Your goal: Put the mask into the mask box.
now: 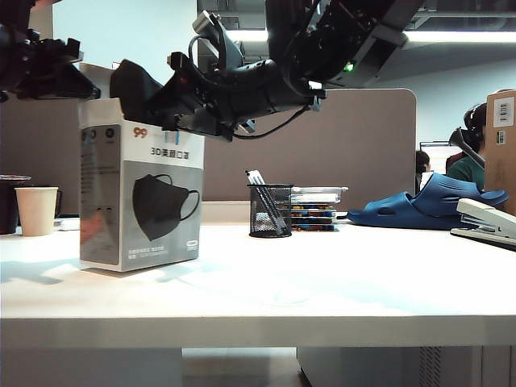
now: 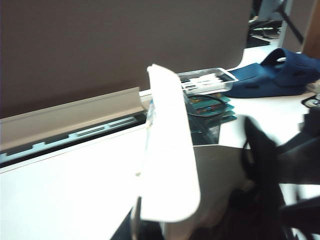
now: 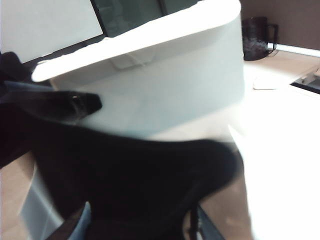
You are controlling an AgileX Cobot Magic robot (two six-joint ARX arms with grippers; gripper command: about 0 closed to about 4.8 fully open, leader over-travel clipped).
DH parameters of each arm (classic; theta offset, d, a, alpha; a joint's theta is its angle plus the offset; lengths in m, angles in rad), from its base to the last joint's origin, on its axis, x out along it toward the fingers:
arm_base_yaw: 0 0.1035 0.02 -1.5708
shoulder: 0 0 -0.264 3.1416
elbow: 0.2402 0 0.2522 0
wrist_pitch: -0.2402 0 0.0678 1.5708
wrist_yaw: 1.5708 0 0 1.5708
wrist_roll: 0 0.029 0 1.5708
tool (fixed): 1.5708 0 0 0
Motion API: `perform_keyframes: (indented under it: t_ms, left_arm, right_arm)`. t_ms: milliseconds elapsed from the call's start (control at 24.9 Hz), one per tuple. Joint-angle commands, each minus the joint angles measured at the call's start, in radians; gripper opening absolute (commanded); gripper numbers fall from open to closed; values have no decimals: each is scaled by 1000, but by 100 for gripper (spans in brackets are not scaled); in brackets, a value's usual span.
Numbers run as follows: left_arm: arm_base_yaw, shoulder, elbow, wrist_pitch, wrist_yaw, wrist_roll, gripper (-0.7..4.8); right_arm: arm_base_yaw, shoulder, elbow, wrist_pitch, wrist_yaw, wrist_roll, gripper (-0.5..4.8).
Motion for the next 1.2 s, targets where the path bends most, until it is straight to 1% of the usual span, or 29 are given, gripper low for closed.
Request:
perform_keyframes:
  t_ms: [40,321,482,642,723,923,1084,1204]
  left_arm:
    - [3,-2,3,20,-8,0,-6]
    - [2,-2,3,20,-18,1,-6]
    - [2,-2,3,20,-59,1,-6]
    - [2,-2,3,20,-61,1,-6]
    - [2,-2,3,20,-60,0,-6]
    - [2,-2,3,20,-60,0,-6]
    - [2,-2,3,20,-58,0,-6]
    - [2,-2,3,19,-29,-3,-6]
  right_arm:
    - [2,-24,1,-63,-8,1,280]
    - [-5,-78,1,-131,-15,0,285]
    - [-12,-106,1,-223,-2,-29,285]
    - [-19,-127,1,-342,1,-56,285]
    - [-21,-132,1,-373,-1,-56,285]
    - [-21,-135,1,-389,-18,-56,284]
    - [-19,-146,3,-366,-23,-55,284]
    - [-3,-157,17,-365,-22,-56,284]
